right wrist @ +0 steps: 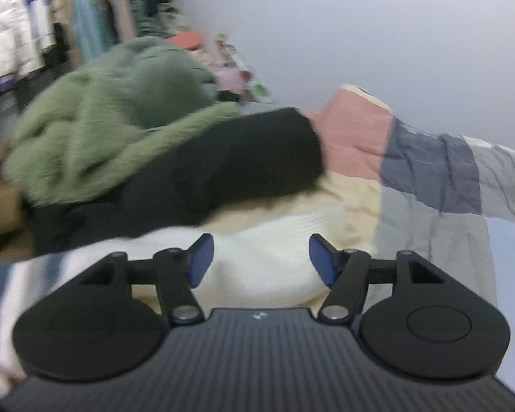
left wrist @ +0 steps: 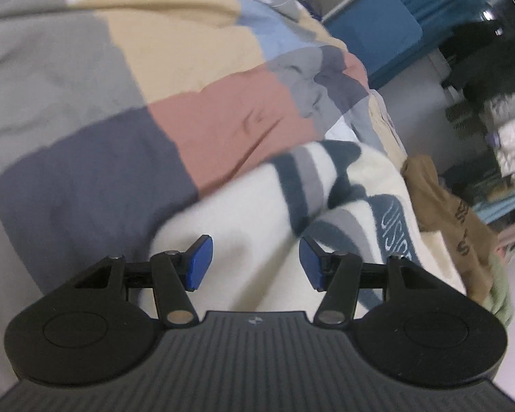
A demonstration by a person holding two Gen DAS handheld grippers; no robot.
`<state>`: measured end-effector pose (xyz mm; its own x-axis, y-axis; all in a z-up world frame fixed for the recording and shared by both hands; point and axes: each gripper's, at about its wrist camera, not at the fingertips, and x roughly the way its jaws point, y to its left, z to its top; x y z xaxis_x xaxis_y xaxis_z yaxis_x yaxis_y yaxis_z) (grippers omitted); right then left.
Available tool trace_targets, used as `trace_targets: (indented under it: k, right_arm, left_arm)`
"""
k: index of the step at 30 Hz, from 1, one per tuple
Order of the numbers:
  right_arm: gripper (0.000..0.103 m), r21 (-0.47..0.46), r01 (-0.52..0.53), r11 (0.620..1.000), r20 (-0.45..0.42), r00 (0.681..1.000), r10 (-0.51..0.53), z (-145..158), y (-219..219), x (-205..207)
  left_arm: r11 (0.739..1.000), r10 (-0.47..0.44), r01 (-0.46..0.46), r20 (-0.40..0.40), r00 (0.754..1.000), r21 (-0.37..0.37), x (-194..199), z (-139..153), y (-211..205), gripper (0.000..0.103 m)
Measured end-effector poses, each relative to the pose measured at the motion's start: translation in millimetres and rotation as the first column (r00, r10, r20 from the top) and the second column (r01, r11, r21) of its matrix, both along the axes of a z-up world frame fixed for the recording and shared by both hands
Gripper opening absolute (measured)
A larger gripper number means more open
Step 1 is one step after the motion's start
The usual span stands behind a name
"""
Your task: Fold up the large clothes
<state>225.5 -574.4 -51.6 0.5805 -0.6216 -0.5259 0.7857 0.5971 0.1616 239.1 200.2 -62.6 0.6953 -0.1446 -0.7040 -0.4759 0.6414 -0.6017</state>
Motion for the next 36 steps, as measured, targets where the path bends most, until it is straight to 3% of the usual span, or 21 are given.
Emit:
trace_targets:
  k: [3, 5, 7, 10, 13, 17, 20, 21, 24, 26, 27, 28, 30, 32, 36]
  right_arm:
    - [0.063, -0.041, -0.194, 0.98, -0.014, 0.981, 0.193, 17, 48, 5]
    - [0.063, -0.022, -0.338, 0.941, -0.014, 0.941, 0.338, 26, 79, 5]
    - [0.063, 0.031, -0.485, 0.874, -0.003, 0.874, 0.485, 30, 111, 2]
    - [0.063, 0.114, -0.658, 0.745, -0.017, 0.748, 0.663, 29, 167, -7]
    - [0.062, 0.173, -0.816, 0.552, -0.074, 0.548, 0.833, 21, 234, -19]
    - [0.062, 0.247, -0.934, 0.259, -0.139, 0.23, 0.963, 9, 317, -42]
    - [0.062, 0.284, -0.952, 0.117, -0.202, 0.059, 0.978, -3, 362, -52]
    - [0.061, 0.274, -0.957, 0.093, -0.24, 0.025, 0.971, -7, 374, -55]
    - [0.058, 0.29, -0.956, 0.041, -0.339, -0.062, 0.939, -25, 402, -60]
    - [0.057, 0.257, -0.966, 0.018, -0.402, -0.09, 0.911, -32, 415, -66]
    - [0.05, 0.233, -0.972, 0.006, -0.434, -0.099, 0.895, -33, 418, -70]
    - [0.043, 0.219, -0.975, 0.02, -0.461, -0.085, 0.883, -34, 420, -71]
    - [0.012, 0.21, -0.977, 0.048, -0.477, -0.059, 0.877, -29, 417, -75]
    - [0.01, 0.186, -0.982, 0.029, -0.491, -0.067, 0.869, -14, 411, -85]
    - [0.008, 0.143, -0.988, -0.05, -0.546, -0.121, 0.829, 22, 392, -110]
  left_arm:
    - [1.0, -0.018, 0.018, 0.012, 1.0, 0.004, -6, 1, -8, 0.062]
    - [0.999, -0.041, 0.041, 0.02, 0.999, 0.011, -13, 3, -17, 0.062]
    - [0.997, -0.073, 0.073, 0.036, 0.997, 0.01, -18, 6, -31, 0.062]
    - [0.991, -0.128, 0.126, 0.046, 0.991, 0.048, -25, 9, -55, 0.062]
    - [0.978, -0.172, 0.167, 0.032, 0.985, 0.125, -32, 12, -77, 0.062]
    - [0.965, -0.207, 0.199, 0.031, 0.978, 0.171, -40, 14, -90, 0.062]
    - [0.964, -0.2, 0.191, 0.027, 0.98, 0.186, -42, 11, -89, 0.062]
    - [0.965, -0.198, 0.191, 0.024, 0.98, 0.182, -40, 9, -87, 0.062]
    - [0.97, -0.195, 0.19, 0.018, 0.981, 0.149, -33, 2, -82, 0.062]
    - [0.973, -0.192, 0.187, 0.026, 0.981, 0.139, -30, 1, -79, 0.062]
    - [0.973, -0.191, 0.185, 0.031, 0.981, 0.135, -31, 1, -78, 0.062]
    - [0.974, -0.192, 0.186, 0.035, 0.981, 0.13, -30, 2, -77, 0.062]
    - [0.975, -0.193, 0.187, 0.04, 0.98, 0.122, -31, 2, -76, 0.062]
    - [0.974, -0.196, 0.19, 0.041, 0.98, 0.122, -31, 3, -75, 0.062]
    - [0.971, -0.212, 0.205, 0.047, 0.976, 0.126, -32, 7, -77, 0.062]
